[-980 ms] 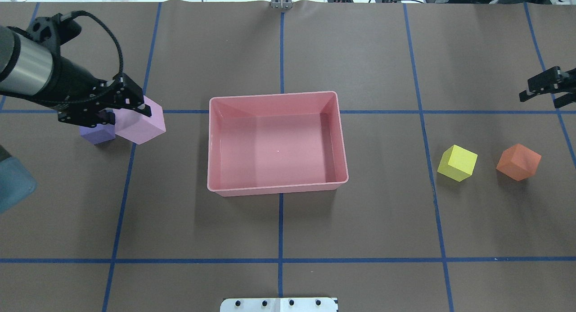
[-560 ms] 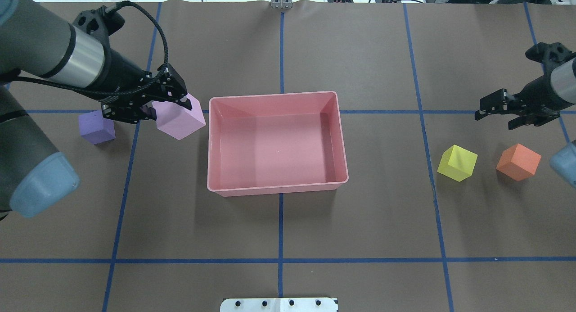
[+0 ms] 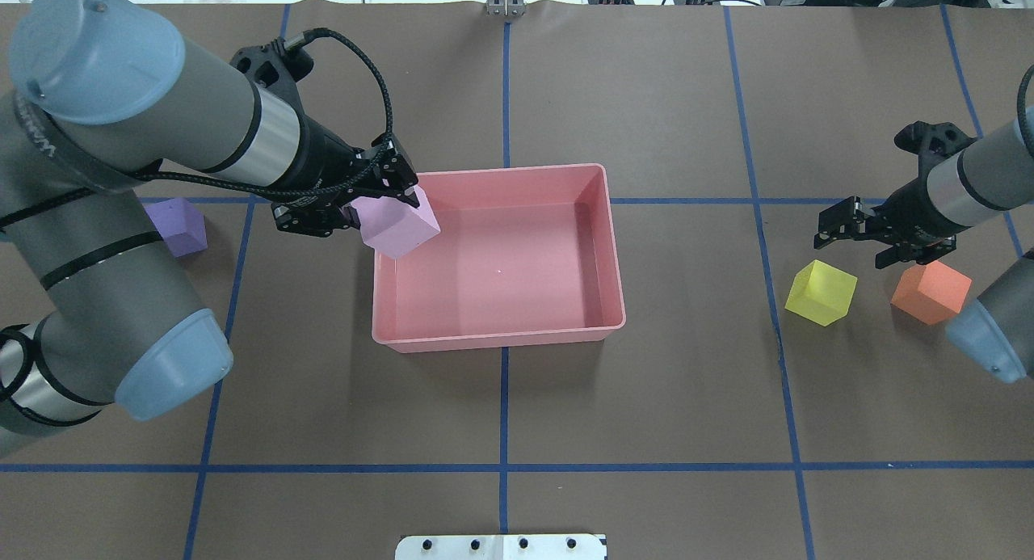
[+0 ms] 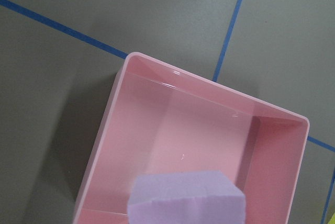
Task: Place blocks into pink bin with both arms
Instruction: 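Carry the pink cube into the bin with left gripper while right reaches yellow cube, then release pink cube in bin with left gripper while right lifts yellow cube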
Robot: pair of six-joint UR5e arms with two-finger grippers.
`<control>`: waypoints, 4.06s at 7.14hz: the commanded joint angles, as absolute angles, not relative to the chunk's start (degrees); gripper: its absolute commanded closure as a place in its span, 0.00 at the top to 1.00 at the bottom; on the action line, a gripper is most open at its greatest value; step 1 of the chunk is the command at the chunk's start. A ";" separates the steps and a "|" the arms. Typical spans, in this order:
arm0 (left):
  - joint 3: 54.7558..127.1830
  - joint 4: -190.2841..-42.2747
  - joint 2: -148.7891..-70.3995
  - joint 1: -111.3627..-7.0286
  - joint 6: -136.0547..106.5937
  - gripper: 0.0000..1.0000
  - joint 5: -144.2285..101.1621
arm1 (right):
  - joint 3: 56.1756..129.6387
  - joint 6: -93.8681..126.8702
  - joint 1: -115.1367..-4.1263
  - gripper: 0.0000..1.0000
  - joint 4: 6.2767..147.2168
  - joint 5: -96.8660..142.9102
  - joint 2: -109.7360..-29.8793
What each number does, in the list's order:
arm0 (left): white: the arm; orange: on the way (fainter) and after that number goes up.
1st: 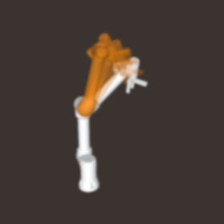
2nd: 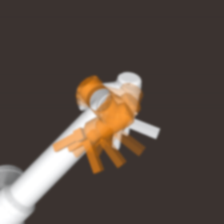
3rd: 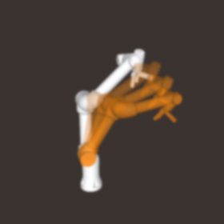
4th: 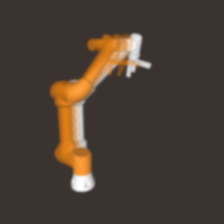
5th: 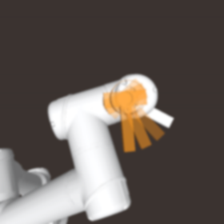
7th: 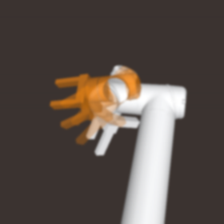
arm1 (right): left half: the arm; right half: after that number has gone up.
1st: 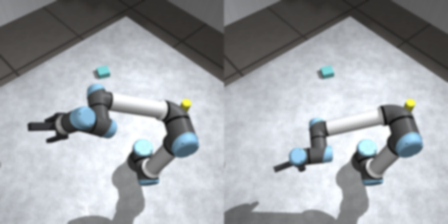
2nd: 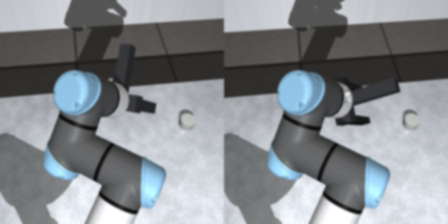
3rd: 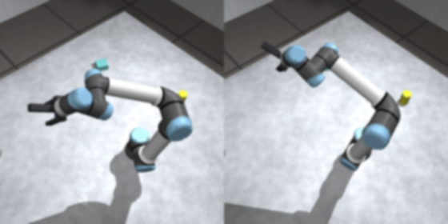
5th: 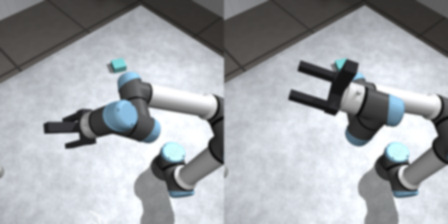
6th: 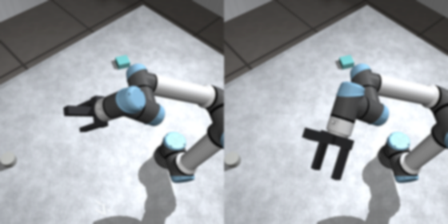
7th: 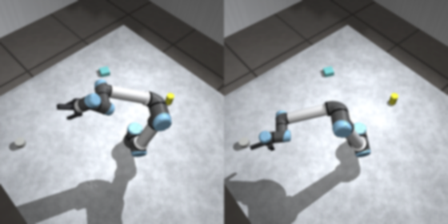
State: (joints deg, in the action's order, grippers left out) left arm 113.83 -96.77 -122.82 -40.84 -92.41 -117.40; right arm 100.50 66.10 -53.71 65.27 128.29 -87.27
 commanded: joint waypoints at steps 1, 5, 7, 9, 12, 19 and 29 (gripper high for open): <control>113.12 -96.77 -123.66 -39.90 -92.81 0.00 -115.84 | 100.55 66.88 -51.24 1.00 65.65 126.30 -87.97; 112.94 -96.86 -123.49 -39.64 -92.81 0.00 -115.66 | 100.46 66.88 -48.44 1.00 65.83 125.16 -89.12; 112.94 -96.86 -123.22 -39.29 -92.81 0.00 -114.62 | 100.46 66.88 -47.38 1.00 67.14 123.85 -88.16; 112.85 -96.86 -123.05 -38.67 -92.81 0.00 -114.35 | 100.55 66.88 -47.29 1.00 67.24 123.84 -88.24; 112.68 -96.86 -122.87 -37.53 -92.81 0.00 -113.30 | 100.72 66.80 -45.02 1.00 67.15 123.66 -88.77; 112.15 -96.86 -123.22 -35.86 -92.90 0.00 -113.20 | 104.94 66.18 -44.21 0.00 67.24 123.66 -92.99; 107.31 -97.03 -128.41 -36.98 -91.94 1.00 -111.18 | 108.37 70.02 -58.10 0.00 73.87 141.58 -73.27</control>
State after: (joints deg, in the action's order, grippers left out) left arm 107.21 -97.03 -128.79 -34.87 -92.23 -111.04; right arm 108.40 67.81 -58.33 69.80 140.12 -79.40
